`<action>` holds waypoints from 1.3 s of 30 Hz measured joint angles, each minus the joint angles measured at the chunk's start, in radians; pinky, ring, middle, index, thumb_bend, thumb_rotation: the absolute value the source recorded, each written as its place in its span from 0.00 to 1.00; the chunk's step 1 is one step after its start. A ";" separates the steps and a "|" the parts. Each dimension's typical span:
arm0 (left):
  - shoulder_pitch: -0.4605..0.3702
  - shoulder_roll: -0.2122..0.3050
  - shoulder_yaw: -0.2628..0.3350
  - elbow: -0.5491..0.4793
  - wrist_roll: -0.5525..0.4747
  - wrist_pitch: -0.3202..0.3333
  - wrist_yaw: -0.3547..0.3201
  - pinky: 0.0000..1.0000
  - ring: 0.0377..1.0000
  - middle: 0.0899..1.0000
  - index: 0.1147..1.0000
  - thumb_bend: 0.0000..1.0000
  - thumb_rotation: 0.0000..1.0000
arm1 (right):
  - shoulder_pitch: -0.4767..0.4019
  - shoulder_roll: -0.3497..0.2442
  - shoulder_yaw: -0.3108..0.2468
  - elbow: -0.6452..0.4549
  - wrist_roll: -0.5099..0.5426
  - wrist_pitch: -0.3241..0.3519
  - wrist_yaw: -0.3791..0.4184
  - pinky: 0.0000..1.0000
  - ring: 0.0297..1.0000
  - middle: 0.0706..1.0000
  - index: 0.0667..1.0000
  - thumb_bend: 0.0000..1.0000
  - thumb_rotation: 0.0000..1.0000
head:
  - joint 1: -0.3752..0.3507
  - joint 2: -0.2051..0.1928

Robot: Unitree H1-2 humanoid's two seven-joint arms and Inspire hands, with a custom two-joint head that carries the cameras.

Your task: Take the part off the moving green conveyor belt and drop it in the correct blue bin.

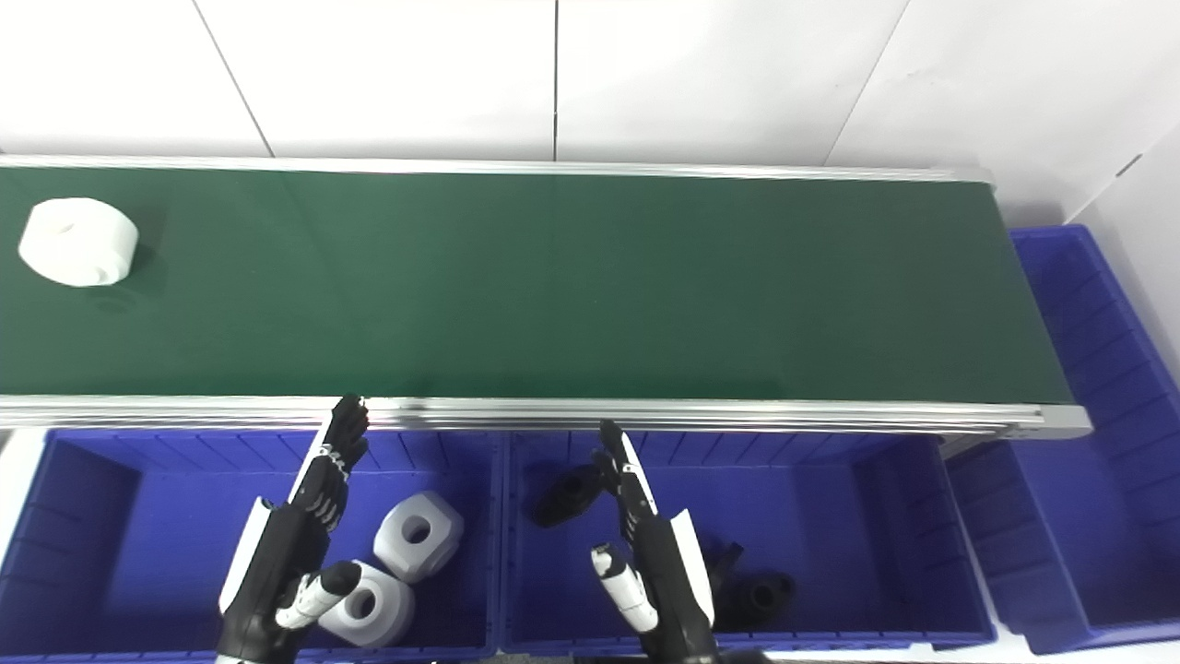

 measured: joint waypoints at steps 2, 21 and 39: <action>0.000 0.000 -0.001 0.000 -0.001 0.000 0.000 1.00 1.00 1.00 1.00 0.81 0.80 | 0.000 0.000 0.000 0.000 0.000 0.000 0.000 0.94 0.95 0.98 0.99 0.89 1.00 | 0.000 0.000; 0.003 0.000 -0.015 0.027 -0.005 -0.002 0.002 1.00 1.00 1.00 1.00 0.85 0.76 | -0.001 -0.003 -0.005 0.051 0.018 -0.015 0.000 0.95 0.94 0.98 0.99 0.90 1.00 | 0.120 -0.123; -0.041 0.000 -0.094 0.146 0.143 -0.003 0.102 0.89 1.00 1.00 1.00 0.87 0.75 | -0.039 -0.039 -0.084 0.161 0.217 -0.075 0.057 1.00 1.00 1.00 1.00 0.92 1.00 | 0.324 -0.311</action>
